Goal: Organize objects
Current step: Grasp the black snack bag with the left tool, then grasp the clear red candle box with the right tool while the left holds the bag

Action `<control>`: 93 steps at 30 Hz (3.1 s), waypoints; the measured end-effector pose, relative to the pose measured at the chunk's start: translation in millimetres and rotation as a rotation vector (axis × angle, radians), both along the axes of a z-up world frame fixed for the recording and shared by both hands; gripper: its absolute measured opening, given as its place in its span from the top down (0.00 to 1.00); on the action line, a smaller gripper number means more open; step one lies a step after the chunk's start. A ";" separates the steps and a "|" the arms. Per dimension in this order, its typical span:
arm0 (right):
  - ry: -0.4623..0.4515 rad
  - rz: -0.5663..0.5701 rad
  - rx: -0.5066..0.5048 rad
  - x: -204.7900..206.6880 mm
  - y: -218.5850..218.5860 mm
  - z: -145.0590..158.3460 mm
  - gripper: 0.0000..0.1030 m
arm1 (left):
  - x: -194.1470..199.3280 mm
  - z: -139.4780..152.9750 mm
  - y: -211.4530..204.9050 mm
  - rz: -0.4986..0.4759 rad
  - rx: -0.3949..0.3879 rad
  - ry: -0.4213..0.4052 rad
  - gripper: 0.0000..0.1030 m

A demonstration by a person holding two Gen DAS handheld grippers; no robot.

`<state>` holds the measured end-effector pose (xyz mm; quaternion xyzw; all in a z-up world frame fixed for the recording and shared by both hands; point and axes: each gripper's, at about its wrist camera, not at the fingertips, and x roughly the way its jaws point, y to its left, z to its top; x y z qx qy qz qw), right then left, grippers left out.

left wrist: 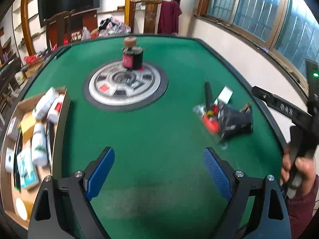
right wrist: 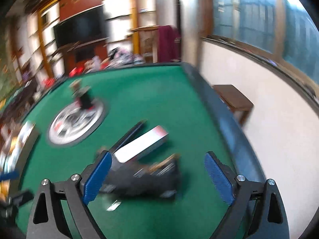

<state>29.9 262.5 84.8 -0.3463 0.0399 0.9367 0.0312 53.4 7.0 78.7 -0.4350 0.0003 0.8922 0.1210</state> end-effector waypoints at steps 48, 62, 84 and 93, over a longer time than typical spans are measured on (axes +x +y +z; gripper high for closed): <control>-0.111 0.002 -0.342 -35.3 57.0 -50.1 0.06 | 34.9 5.5 -8.5 -0.226 -0.008 0.112 0.79; -0.262 0.162 0.112 -27.6 -95.2 -69.9 0.38 | 64.1 2.6 -82.6 -0.111 0.108 0.135 0.79; -0.287 0.326 -0.284 8.4 -140.2 -61.6 0.71 | 112.9 -3.5 -134.0 -0.071 0.099 0.165 0.32; -0.299 0.370 -0.320 26.8 -143.7 -61.4 0.71 | 78.6 -41.0 -65.0 -0.191 -0.109 0.037 0.36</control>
